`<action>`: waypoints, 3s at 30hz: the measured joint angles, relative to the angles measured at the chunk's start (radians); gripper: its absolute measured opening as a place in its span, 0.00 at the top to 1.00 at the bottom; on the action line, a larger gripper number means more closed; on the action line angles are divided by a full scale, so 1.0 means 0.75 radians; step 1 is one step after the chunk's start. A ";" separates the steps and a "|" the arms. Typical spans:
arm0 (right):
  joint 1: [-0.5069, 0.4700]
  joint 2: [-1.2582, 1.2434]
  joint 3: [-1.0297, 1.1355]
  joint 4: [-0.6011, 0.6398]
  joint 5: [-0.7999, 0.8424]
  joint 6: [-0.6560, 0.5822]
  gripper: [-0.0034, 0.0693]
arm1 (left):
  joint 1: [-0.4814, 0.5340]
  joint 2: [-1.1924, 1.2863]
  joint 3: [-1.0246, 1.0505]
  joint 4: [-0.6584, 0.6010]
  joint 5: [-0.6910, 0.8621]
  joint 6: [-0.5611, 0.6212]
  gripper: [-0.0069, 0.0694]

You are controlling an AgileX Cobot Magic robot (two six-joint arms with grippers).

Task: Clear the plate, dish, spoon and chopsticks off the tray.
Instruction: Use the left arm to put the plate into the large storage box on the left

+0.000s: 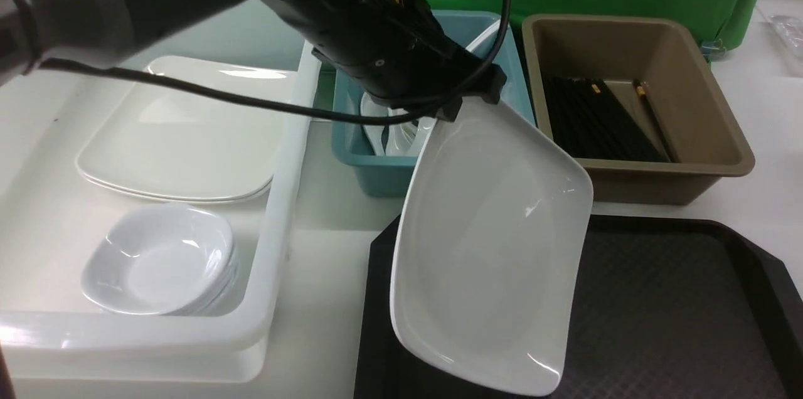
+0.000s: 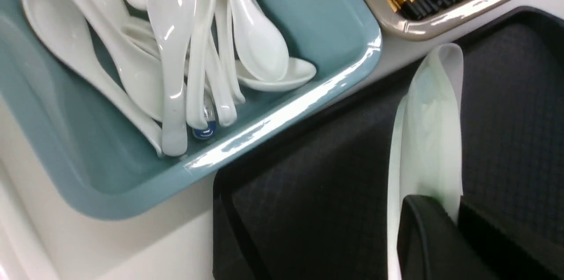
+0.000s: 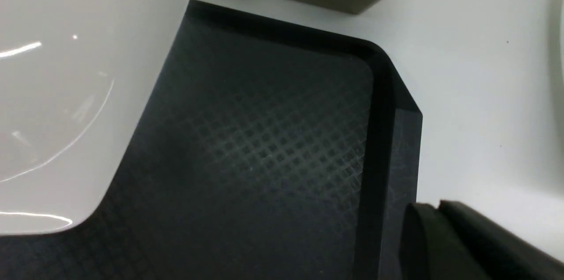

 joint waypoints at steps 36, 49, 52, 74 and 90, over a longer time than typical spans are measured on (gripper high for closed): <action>0.000 0.000 0.000 0.000 -0.010 0.000 0.83 | 0.088 -0.011 -0.313 0.052 0.203 0.026 0.87; 0.000 0.000 0.000 0.004 -0.010 0.000 0.83 | 0.515 -0.057 -0.485 -0.198 0.232 0.069 0.87; 0.000 0.000 0.000 0.004 -0.010 0.000 0.83 | 0.631 -0.076 -0.521 -0.251 0.237 0.084 0.87; 0.000 0.000 0.000 0.006 -0.008 0.000 0.83 | 1.390 -0.061 -0.488 -0.467 0.277 0.108 0.87; 0.000 0.000 0.000 0.006 -0.010 0.000 0.83 | 1.306 -0.023 0.281 -0.762 -0.493 0.160 0.87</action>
